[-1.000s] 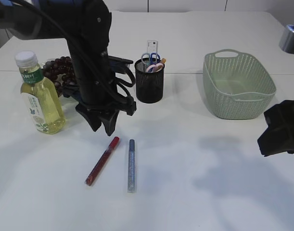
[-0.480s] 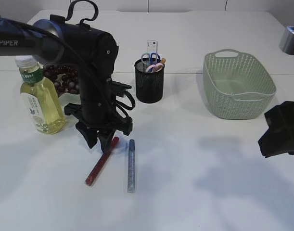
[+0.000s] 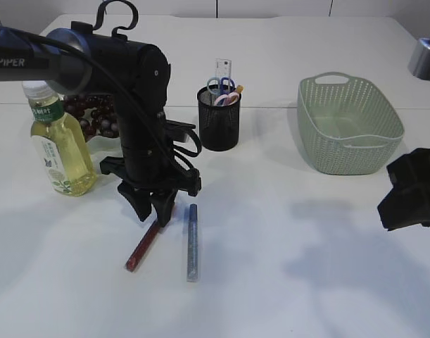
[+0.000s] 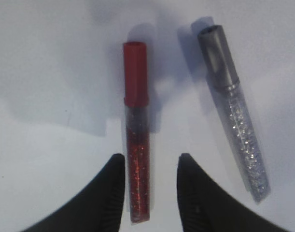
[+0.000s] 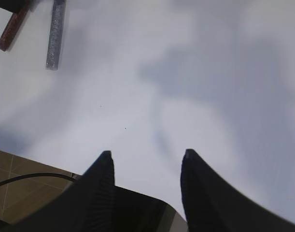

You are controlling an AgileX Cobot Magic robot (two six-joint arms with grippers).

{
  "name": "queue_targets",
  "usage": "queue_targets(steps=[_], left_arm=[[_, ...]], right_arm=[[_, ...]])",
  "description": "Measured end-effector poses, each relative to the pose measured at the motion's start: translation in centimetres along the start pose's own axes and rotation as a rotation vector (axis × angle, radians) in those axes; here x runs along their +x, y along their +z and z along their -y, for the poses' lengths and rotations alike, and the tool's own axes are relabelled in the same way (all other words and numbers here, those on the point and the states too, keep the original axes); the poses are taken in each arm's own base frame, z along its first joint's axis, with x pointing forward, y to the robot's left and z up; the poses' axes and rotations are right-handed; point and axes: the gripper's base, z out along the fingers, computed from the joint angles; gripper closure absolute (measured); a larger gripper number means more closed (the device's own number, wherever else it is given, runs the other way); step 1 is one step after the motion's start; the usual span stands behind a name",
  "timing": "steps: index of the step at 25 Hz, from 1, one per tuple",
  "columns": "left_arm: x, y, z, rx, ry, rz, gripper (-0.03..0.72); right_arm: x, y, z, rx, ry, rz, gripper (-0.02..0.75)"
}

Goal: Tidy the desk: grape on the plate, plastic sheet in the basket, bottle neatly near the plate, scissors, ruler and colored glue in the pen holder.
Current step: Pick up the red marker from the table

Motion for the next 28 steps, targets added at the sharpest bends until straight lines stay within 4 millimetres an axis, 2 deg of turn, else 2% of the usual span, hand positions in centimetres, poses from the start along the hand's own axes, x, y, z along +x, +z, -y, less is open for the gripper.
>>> queue_targets(steps=[14,21,28], left_arm=[[0.1,0.0,0.0,0.0,0.0,-0.005,0.42],[1.7,0.4,-0.3,-0.001,-0.008,-0.055,0.42],[1.6,0.4,-0.2,0.015,-0.013,-0.025,0.42]], right_arm=[[0.0,0.0,0.0,0.0,0.0,-0.002,0.373],[0.1,0.0,0.0,0.001,0.0,-0.007,0.373],[0.0,0.0,0.0,0.0,0.0,0.001,0.373]])
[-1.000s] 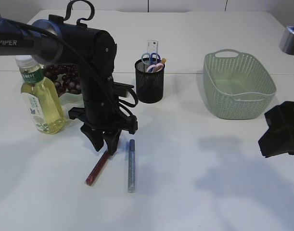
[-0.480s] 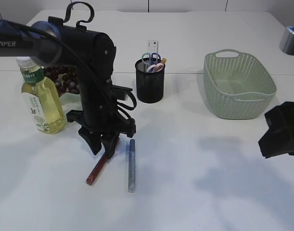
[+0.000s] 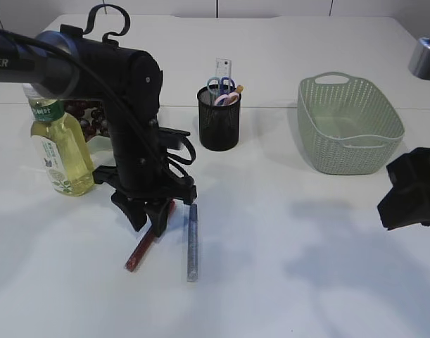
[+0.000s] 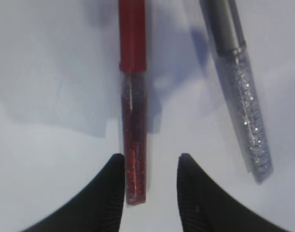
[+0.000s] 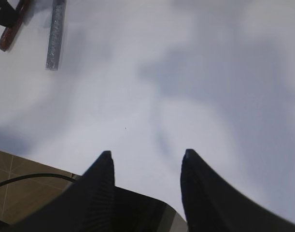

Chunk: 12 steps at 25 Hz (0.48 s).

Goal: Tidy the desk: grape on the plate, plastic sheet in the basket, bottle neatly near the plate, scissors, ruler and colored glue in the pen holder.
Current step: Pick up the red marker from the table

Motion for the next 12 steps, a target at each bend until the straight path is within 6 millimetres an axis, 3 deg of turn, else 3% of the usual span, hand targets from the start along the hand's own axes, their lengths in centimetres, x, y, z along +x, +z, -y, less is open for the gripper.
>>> queue_targets(steps=[5,12], left_arm=[[-0.4,0.0,0.1,0.007,0.0,0.039,0.42],[-0.8,0.6,-1.5,0.015,-0.046,0.031,0.42]], right_arm=[[0.0,0.0,0.0,0.0,0.0,0.0,0.374],[0.0,0.0,0.0,0.001,-0.001,0.001,0.373]])
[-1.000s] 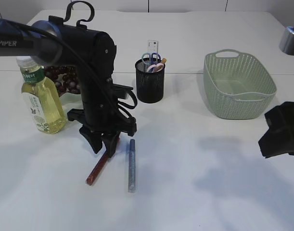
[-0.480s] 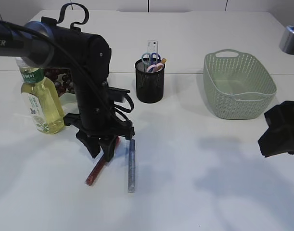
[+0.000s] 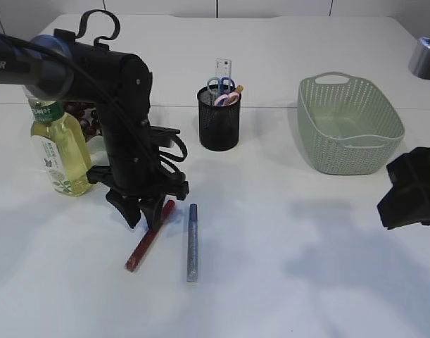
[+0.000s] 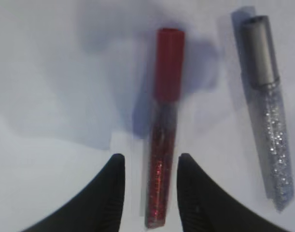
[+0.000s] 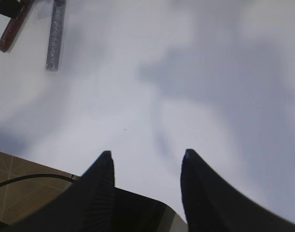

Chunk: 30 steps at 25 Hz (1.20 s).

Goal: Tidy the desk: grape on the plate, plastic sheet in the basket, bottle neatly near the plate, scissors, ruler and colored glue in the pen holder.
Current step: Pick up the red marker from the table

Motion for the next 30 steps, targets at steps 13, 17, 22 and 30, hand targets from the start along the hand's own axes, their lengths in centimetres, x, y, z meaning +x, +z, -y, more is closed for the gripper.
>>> queue_targets(steps=[13,17,22,30], left_arm=[[-0.1,0.9,0.2,0.027,0.004,-0.023,0.42],[-0.2,1.2,0.2,0.027,0.003,-0.021,0.426],[-0.2,1.2,0.2,0.027,0.005,-0.019,0.428],[-0.2,1.2,0.2,0.027,0.005,-0.021,0.442]], right_arm=[[-0.1,0.0,0.0,0.003,-0.003,0.009,0.374],[-0.1,0.0,0.0,0.003,-0.003,0.011,0.373],[-0.1,0.0,0.0,0.003,-0.003,0.011,0.374],[-0.1,0.0,0.0,0.003,-0.003,0.011,0.374]])
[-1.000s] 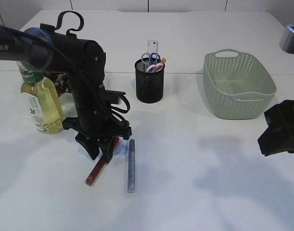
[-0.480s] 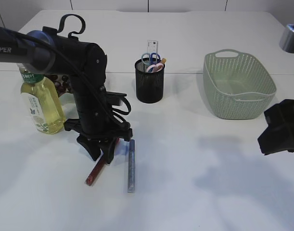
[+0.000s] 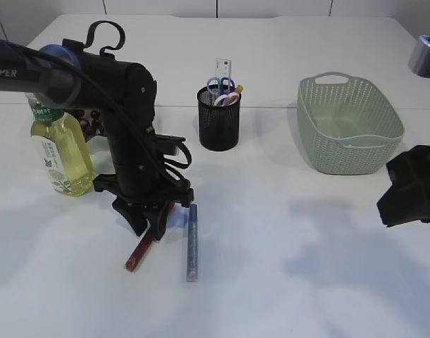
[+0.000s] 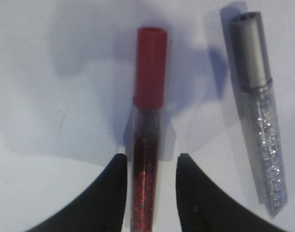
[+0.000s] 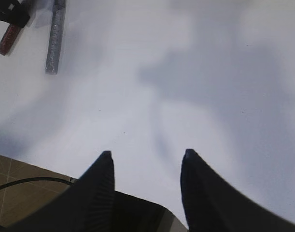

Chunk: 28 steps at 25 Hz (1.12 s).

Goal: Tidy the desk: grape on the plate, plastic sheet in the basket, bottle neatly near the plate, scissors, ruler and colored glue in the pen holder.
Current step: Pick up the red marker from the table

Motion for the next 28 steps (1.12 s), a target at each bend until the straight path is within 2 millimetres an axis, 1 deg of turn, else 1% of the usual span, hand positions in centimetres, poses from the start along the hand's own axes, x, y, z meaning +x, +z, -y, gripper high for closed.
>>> queue_targets(steps=[28], left_arm=[[0.01,0.0,-0.1,-0.011,0.005,-0.002,0.447]], right_arm=[[-0.02,0.0,0.0,0.0,0.0,0.002,0.374]])
